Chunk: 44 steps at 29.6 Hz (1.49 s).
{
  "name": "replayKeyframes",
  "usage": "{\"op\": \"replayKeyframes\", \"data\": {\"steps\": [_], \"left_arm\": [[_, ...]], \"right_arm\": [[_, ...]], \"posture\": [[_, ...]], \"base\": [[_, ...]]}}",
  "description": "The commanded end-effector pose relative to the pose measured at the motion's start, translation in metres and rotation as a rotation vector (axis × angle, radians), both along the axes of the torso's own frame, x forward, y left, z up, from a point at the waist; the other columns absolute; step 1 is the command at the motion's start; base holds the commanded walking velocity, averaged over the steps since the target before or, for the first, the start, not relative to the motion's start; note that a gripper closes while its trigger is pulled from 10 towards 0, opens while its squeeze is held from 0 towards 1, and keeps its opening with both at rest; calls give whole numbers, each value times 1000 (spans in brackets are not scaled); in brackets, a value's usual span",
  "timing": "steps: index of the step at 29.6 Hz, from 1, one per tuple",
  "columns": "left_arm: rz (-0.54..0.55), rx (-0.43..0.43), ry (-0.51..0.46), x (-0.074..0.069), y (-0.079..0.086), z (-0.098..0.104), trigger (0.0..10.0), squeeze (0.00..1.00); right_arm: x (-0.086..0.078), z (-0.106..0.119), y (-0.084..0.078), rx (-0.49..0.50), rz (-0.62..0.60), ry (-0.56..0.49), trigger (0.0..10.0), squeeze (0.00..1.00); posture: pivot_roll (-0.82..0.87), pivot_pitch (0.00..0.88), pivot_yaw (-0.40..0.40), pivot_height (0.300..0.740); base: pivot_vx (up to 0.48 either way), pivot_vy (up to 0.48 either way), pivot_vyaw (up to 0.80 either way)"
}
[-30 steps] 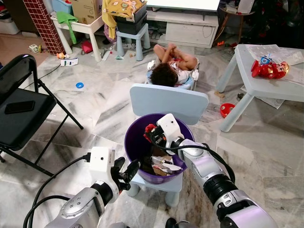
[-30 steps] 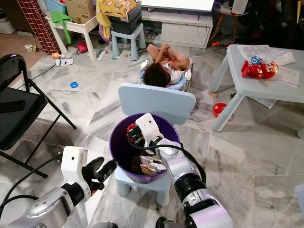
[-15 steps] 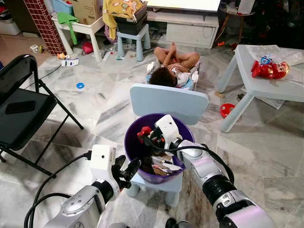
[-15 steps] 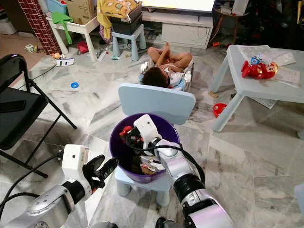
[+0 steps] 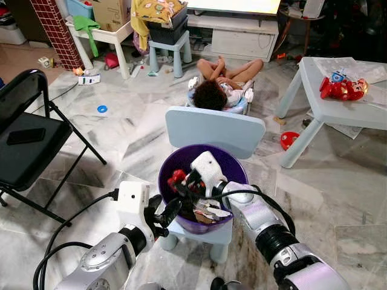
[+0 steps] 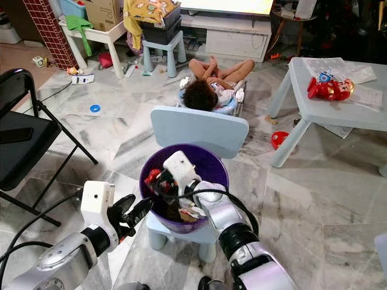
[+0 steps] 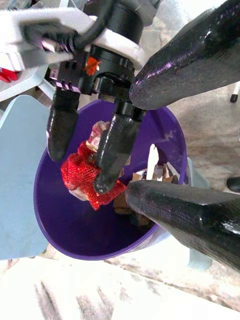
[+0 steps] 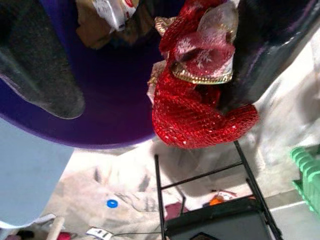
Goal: Picking trash to rubbish bin
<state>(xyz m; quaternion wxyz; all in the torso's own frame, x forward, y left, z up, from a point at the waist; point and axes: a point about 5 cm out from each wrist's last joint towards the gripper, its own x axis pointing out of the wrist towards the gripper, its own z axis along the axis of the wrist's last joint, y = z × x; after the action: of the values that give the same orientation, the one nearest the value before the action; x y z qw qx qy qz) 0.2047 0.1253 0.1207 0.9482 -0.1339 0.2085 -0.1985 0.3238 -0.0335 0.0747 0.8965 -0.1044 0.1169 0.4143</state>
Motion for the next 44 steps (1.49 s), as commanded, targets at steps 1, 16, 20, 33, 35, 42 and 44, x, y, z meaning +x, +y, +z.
{"op": "replayKeyframes", "data": {"steps": [1,16,20,33,35,42,44], "left_arm": [[-8,-6,18,-1,-2,-3,10000,0],[-25,-7,18,-1,-5,-2,10000,0],[-31,-8,17,-1,-6,-2,10000,0],[32,47,-224,30,-8,30,10000,0],[35,92,-284,33,-7,34,10000,0],[61,128,-426,41,-6,48,10000,0],[62,130,-444,43,-6,50,10000,0]], "right_arm": [[0,-3,-2,-11,-28,6,10000,1000],[8,8,6,16,-87,-42,10000,1000],[13,13,4,15,-150,-82,10000,973],[38,80,-73,204,-532,-439,10000,0],[35,86,-95,163,-592,-502,10000,0],[10,95,-152,86,-739,-582,10000,0],[5,96,-159,76,-759,-588,10000,0]], "posture": [[197,148,-43,740],[203,146,-41,740],[203,144,-42,740],[169,118,-51,740],[154,110,-51,740],[111,95,-39,740],[101,93,-35,740]], "base": [[0,0,0],[0,0,0],[0,0,0],[0,0,0],[0,0,0],[0,0,0],[0,0,0]]}}
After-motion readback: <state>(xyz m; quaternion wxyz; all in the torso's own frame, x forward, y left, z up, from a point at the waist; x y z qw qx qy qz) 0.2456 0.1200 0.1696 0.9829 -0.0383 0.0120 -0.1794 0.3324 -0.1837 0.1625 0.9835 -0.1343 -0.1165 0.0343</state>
